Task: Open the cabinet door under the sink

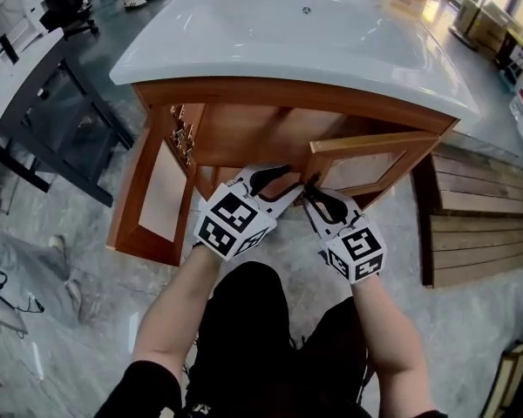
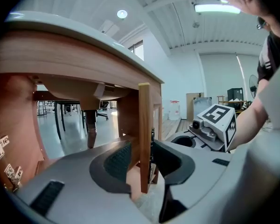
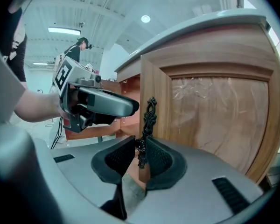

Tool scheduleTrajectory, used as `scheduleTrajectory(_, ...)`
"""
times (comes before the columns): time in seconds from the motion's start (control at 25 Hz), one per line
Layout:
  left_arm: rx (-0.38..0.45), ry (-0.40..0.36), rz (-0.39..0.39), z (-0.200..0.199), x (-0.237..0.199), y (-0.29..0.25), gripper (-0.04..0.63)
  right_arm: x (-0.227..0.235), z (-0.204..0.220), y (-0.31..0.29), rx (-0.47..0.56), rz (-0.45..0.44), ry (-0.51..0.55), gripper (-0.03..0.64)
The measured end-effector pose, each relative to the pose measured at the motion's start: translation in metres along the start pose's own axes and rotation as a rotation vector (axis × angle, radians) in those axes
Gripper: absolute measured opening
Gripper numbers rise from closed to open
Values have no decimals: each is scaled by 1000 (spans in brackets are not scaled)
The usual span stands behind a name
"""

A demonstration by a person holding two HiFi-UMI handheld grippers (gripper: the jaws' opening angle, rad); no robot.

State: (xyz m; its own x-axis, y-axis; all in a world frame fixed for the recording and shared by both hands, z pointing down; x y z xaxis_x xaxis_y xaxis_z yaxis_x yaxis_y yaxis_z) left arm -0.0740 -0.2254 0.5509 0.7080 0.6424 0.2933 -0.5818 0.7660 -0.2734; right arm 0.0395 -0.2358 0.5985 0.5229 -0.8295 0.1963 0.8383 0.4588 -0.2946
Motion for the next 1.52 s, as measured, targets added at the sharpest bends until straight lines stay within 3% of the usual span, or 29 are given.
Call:
scheduleTrajectory(0.44, 16, -23, 30, -21, 23, -13, 154, -4, 9, 23, 2, -61, 13, 85)
scheduleTrajectory(0.56, 27, -18, 42, -24, 31, -12, 112, -4, 10, 28, 7, -78, 13, 86)
scheduleTrajectory(1.12, 12, -63, 97, -39, 68, -1, 89, -9, 22, 68, 4, -175, 25, 91)
scheduleTrajectory(1.36, -6, -39, 7, -44, 80, -2, 101, -9, 23, 76, 4, -198, 17, 91)
scheduleTrajectory(1.52, -18, -28, -8, -46, 85, -2, 105, -8, 25, 80, 9, -213, 6, 91)
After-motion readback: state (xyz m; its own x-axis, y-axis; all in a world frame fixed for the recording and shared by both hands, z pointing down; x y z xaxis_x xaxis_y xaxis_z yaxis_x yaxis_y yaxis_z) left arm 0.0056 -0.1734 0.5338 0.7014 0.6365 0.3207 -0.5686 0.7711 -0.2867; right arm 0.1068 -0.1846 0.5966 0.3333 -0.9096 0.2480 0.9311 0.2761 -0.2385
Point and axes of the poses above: the fingertips, and each gripper's own axes: y backward along the fingers, x to its right, z out of its underside, the point moved 6 cm from there along y, backward along the fingers, and after that the axes turned 15 degrees about -y, right-handed, at the moved point
